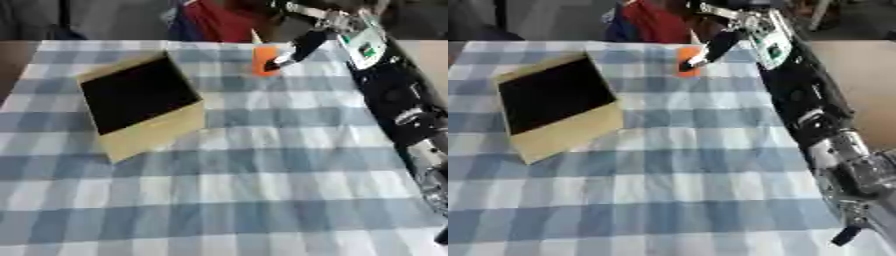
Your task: Pick up objects on the table and place them in the box.
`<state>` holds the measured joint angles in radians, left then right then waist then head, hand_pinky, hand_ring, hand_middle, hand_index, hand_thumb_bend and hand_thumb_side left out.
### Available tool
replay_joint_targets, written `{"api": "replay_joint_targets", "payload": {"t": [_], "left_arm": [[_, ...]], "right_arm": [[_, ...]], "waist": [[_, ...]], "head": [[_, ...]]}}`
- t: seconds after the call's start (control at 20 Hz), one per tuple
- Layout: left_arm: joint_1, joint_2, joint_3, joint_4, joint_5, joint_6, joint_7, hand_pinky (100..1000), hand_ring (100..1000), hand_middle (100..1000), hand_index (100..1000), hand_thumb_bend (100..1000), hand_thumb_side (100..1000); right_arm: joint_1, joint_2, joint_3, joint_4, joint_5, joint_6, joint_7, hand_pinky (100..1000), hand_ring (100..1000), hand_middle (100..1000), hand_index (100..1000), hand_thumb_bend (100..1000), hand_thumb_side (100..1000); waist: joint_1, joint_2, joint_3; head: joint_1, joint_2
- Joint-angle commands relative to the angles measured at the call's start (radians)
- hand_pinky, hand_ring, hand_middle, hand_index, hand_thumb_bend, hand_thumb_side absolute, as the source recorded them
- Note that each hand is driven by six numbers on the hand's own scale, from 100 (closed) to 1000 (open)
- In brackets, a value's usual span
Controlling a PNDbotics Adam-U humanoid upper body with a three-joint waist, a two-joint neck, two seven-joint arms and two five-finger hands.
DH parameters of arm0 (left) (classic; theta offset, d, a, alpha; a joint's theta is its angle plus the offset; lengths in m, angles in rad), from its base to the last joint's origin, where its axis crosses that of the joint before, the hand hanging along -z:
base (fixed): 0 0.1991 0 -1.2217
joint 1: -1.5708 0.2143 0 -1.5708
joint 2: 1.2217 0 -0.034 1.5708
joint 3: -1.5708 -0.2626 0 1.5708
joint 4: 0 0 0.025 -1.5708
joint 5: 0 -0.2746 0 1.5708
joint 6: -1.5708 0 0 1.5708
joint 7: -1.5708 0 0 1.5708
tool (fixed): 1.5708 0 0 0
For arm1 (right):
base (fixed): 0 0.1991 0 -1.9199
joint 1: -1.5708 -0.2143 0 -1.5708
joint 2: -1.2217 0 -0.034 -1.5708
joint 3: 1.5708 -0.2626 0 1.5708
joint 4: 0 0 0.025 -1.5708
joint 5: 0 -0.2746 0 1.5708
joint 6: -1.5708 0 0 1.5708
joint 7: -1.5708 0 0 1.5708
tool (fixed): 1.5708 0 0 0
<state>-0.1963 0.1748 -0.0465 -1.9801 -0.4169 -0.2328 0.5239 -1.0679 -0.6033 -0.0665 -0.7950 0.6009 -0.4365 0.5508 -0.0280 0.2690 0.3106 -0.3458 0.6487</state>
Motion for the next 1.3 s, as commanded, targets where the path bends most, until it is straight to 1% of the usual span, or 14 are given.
{"api": "replay_joint_targets", "payload": {"t": [0.05, 0.4, 0.5, 0.7, 0.9, 1.05, 1.3], "left_arm": [[-0.014, 0.018, -0.005, -0.02, 0.004, -0.004, -0.006, 705, 665, 609, 787, 100, 546], [-0.019, 0.014, -0.007, -0.02, 0.004, -0.008, -0.01, 704, 661, 605, 786, 100, 549], [-0.02, 0.013, -0.007, -0.02, 0.002, -0.009, -0.011, 704, 660, 604, 785, 100, 550], [-0.022, 0.011, -0.007, -0.02, 0.001, -0.011, -0.011, 703, 659, 603, 785, 100, 551], [-0.023, 0.009, -0.007, -0.02, 0.001, -0.01, -0.011, 703, 659, 602, 785, 100, 552], [-0.024, 0.008, -0.007, -0.02, 0.001, -0.01, -0.012, 703, 659, 602, 784, 100, 552], [-0.025, 0.007, -0.008, -0.02, 0.0, -0.01, -0.012, 704, 659, 602, 784, 100, 552]], "right_arm": [[-0.033, -0.024, -0.021, 0.026, 0.046, 0.014, -0.019, 824, 889, 967, 1000, 701, 316], [-0.04, -0.014, -0.041, 0.076, 0.115, 0.038, -0.049, 823, 893, 966, 1000, 695, 311], [-0.04, -0.012, -0.044, 0.087, 0.127, 0.043, -0.056, 824, 894, 965, 1000, 692, 310], [-0.043, -0.006, -0.049, 0.109, 0.15, 0.054, -0.065, 824, 895, 965, 1000, 692, 306], [-0.046, -0.002, -0.05, 0.121, 0.176, 0.059, -0.07, 824, 898, 965, 1000, 692, 305], [-0.046, -0.004, -0.052, 0.126, 0.205, 0.064, -0.087, 824, 900, 965, 1000, 688, 307], [-0.047, -0.011, -0.059, 0.131, 0.282, 0.073, -0.145, 824, 903, 959, 1000, 681, 308]], "waist": [[0.001, -0.013, 0.005], [-0.004, 0.0, 0.018], [-0.006, 0.003, 0.021], [-0.01, 0.008, 0.032], [-0.012, 0.01, 0.038], [-0.014, 0.012, 0.04], [-0.016, 0.015, 0.045]], "head": [[-0.017, -0.014], [-0.042, -0.022], [-0.051, -0.03], [-0.09, -0.046], [-0.126, -0.052], [-0.136, -0.052], [-0.145, -0.054]]}}
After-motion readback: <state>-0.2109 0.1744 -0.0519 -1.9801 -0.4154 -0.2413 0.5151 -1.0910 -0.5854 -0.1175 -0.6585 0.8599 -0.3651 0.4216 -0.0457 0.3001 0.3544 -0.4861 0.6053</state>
